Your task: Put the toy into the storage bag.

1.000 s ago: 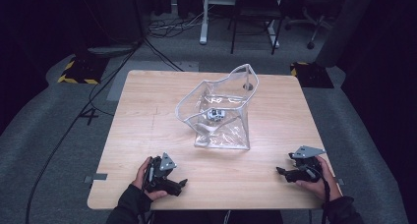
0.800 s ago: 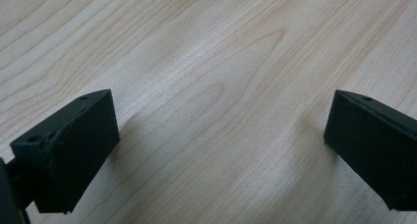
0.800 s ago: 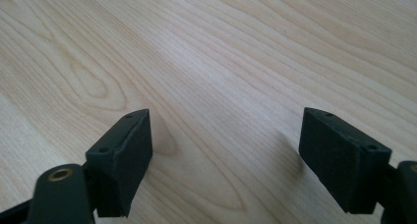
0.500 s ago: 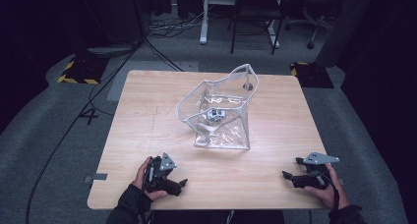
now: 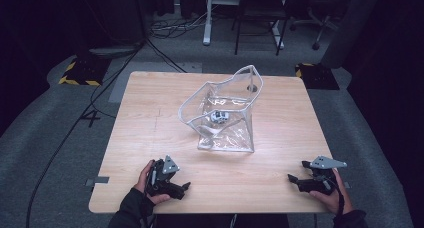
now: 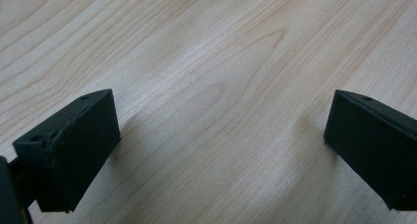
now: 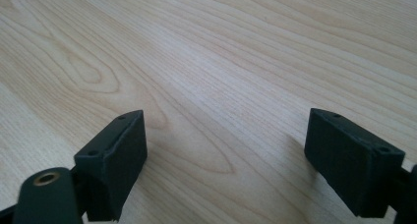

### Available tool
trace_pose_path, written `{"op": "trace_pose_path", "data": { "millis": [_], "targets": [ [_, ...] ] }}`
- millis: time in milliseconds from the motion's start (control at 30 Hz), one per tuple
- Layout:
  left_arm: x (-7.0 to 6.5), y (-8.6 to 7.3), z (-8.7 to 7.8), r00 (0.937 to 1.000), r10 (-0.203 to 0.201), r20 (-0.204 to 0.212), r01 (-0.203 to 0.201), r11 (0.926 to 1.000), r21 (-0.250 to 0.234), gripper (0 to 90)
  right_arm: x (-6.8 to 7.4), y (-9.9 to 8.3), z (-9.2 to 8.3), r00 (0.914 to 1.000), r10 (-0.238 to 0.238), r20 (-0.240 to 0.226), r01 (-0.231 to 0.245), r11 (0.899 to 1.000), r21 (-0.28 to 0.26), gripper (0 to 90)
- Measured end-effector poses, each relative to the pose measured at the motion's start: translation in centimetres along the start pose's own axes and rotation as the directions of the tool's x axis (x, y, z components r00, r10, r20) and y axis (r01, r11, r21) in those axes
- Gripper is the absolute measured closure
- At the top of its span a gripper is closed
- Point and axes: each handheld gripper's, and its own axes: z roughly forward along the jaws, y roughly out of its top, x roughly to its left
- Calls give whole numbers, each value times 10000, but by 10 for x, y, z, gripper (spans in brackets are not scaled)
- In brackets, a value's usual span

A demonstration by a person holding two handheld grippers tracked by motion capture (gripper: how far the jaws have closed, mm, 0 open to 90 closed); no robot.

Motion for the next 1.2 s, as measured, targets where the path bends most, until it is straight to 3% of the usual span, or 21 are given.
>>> {"op": "trace_pose_path", "data": {
  "millis": [1200],
  "targets": [
    [0, 1, 0, 10000, -43, 68, 43, 10000, 62, 3, -1, 0, 0, 10000, -72, -19, 72, 10000, 15, 164]
  ]
}}
